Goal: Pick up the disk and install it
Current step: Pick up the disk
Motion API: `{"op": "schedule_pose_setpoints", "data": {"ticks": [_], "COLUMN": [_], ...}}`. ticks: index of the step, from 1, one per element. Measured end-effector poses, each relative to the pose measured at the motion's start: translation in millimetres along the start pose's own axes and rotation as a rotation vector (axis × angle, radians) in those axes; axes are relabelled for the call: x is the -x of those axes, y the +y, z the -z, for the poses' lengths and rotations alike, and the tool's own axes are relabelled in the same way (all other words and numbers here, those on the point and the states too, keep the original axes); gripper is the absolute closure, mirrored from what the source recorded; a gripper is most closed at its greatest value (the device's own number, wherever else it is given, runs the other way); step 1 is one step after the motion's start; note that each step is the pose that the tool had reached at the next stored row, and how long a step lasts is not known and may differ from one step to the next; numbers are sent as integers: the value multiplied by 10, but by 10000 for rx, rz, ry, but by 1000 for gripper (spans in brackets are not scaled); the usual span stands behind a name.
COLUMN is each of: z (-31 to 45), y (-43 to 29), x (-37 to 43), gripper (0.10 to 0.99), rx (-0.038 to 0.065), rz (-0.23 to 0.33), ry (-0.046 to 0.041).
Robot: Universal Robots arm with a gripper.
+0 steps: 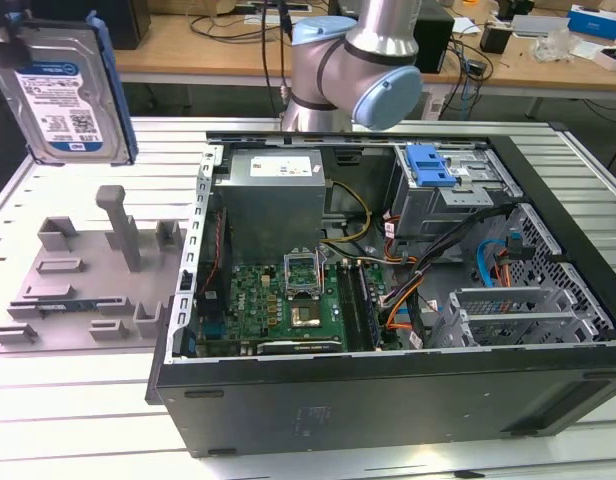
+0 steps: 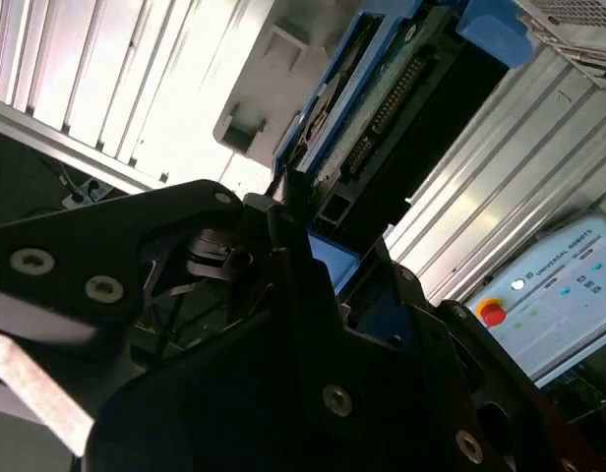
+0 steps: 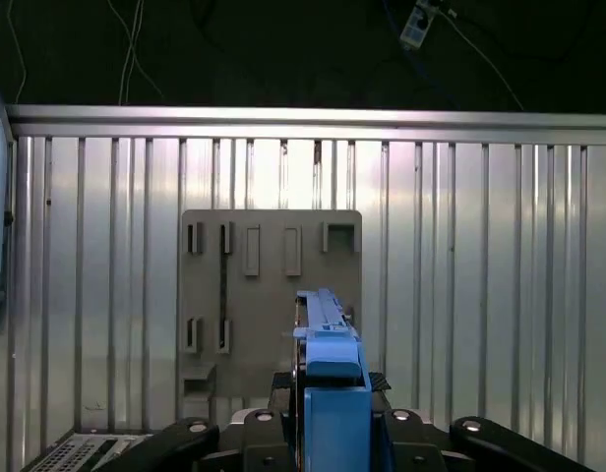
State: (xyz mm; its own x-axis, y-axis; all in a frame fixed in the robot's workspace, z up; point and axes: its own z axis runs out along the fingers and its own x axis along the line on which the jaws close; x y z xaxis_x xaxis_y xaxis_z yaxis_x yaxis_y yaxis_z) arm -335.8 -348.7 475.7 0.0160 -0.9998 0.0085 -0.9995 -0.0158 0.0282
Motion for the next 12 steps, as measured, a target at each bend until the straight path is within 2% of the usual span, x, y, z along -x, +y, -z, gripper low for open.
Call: {"op": "schedule_pose_setpoints", "data": {"ticks": [1,2,6,9,12], "z": [4,6,11,27,55], "y": [-165,-226,-390,-609,-742], "x": [-59,-82,-142,-210,-242], "gripper": [722,722,722,722,722], "rx": [6,9,20,42,61], "rz": [1,-1,0,1,1], "ry": [-33,-48,-78,-100,-103]}}
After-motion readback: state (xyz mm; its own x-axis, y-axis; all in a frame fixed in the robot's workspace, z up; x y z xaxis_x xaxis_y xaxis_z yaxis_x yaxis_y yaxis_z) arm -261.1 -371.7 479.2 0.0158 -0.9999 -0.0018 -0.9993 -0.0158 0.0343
